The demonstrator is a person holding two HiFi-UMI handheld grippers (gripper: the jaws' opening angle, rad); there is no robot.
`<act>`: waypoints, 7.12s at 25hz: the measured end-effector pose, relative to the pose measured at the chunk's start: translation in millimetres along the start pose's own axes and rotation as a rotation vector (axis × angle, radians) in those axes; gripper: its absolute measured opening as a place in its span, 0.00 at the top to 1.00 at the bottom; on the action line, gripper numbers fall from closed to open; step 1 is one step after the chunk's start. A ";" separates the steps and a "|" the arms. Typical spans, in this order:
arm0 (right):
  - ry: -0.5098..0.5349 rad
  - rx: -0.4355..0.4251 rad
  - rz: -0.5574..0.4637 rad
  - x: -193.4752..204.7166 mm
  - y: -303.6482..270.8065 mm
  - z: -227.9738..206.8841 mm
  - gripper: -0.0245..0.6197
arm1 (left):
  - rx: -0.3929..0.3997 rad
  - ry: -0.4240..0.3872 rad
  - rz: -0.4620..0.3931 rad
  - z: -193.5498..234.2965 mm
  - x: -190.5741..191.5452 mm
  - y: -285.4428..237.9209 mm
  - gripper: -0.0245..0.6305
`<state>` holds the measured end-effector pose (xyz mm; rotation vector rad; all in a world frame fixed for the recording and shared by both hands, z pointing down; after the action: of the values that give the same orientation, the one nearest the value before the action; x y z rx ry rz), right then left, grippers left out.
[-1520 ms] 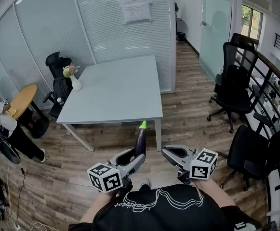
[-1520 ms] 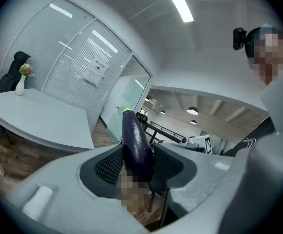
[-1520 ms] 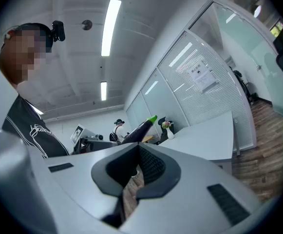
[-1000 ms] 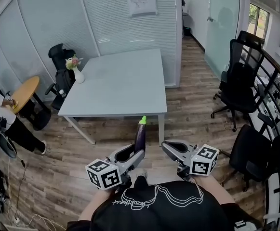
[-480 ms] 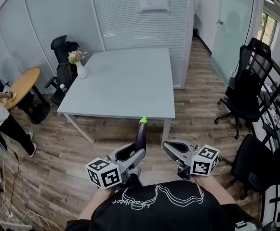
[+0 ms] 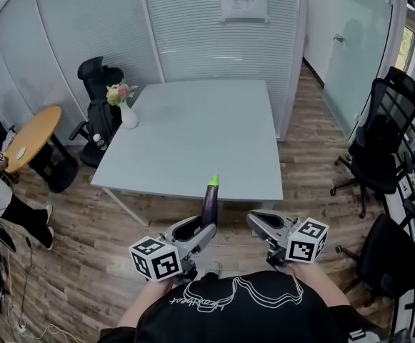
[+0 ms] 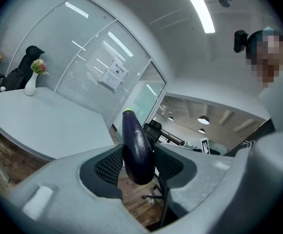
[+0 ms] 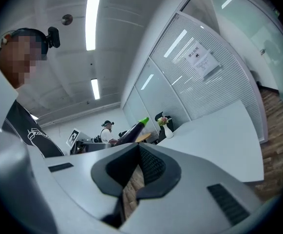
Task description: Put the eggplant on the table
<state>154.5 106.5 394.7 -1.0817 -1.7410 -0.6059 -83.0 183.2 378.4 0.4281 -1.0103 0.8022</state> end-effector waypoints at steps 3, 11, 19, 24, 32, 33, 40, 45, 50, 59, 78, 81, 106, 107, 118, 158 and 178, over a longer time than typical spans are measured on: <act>-0.012 0.008 -0.003 -11.2 -42.5 -4.1 0.95 | 0.006 0.008 0.009 39.4 -27.6 4.1 0.65; -0.032 0.057 -0.001 -32.0 -137.0 -21.3 0.95 | 0.059 0.009 0.034 132.0 -87.8 4.8 0.65; -0.020 0.125 -0.009 -43.1 -199.3 -35.7 0.95 | 0.103 0.007 0.041 203.8 -121.4 5.4 0.65; -0.034 0.171 -0.010 -39.9 -213.5 -46.5 0.95 | 0.125 0.016 0.052 231.6 -128.3 0.0 0.65; -0.062 0.226 -0.011 -39.5 -208.8 -72.3 0.95 | 0.143 0.020 0.083 248.3 -128.6 -24.8 0.65; -0.065 0.225 -0.013 -41.1 -209.6 -77.2 0.95 | 0.141 0.021 0.088 250.5 -129.0 -29.2 0.65; -0.098 0.215 -0.018 -51.1 -226.2 -116.4 0.95 | 0.108 0.033 0.125 275.8 -135.5 -56.4 0.65; -0.124 0.202 -0.001 -63.6 -247.0 -149.3 0.95 | 0.084 0.051 0.148 301.5 -148.9 -82.8 0.65; -0.133 0.204 0.028 -75.9 -262.6 -179.8 0.95 | 0.062 0.063 0.156 324.9 -159.1 -108.4 0.65; -0.162 0.213 0.068 -82.8 -287.0 -225.3 0.95 | 0.007 0.092 0.191 370.6 -163.0 -138.9 0.65; -0.191 0.267 0.155 -66.3 -306.8 -276.7 0.95 | -0.106 0.151 0.312 453.5 -116.3 -183.8 0.65; -0.204 0.271 0.161 -60.7 -305.0 -282.5 0.95 | -0.126 0.168 0.333 463.3 -103.6 -187.9 0.65; -0.318 0.317 0.193 -37.4 -290.1 -299.9 0.95 | -0.204 0.209 0.491 509.7 -38.6 -197.6 0.65; -0.316 0.319 0.196 -37.5 -290.0 -299.7 0.95 | -0.202 0.208 0.491 510.4 -38.7 -197.6 0.65; -0.318 0.301 0.206 -37.2 -287.8 -295.3 0.95 | -0.181 0.184 0.489 506.2 -38.0 -201.2 0.64; -0.125 0.175 0.106 -43.9 -283.1 -184.6 0.95 | 0.212 0.028 0.157 335.8 -142.6 -117.7 0.89; -0.099 0.168 0.091 -37.8 -281.0 -159.9 0.95 | 0.199 -0.011 0.168 318.7 -134.6 -97.8 0.93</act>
<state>-10.7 -169.1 446.8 -1.0811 -1.7828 -0.3477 -232.2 -141.5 419.2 0.5225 -0.9891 1.0581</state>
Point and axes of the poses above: the fingertips, and each gripper's own axes: y backward along the fingers, z to its left, x out of its underside, the point moved 9 cm from there along y, backward along the fingers, and after that the axes turned 13 degrees about x, right-handed, at the moved point
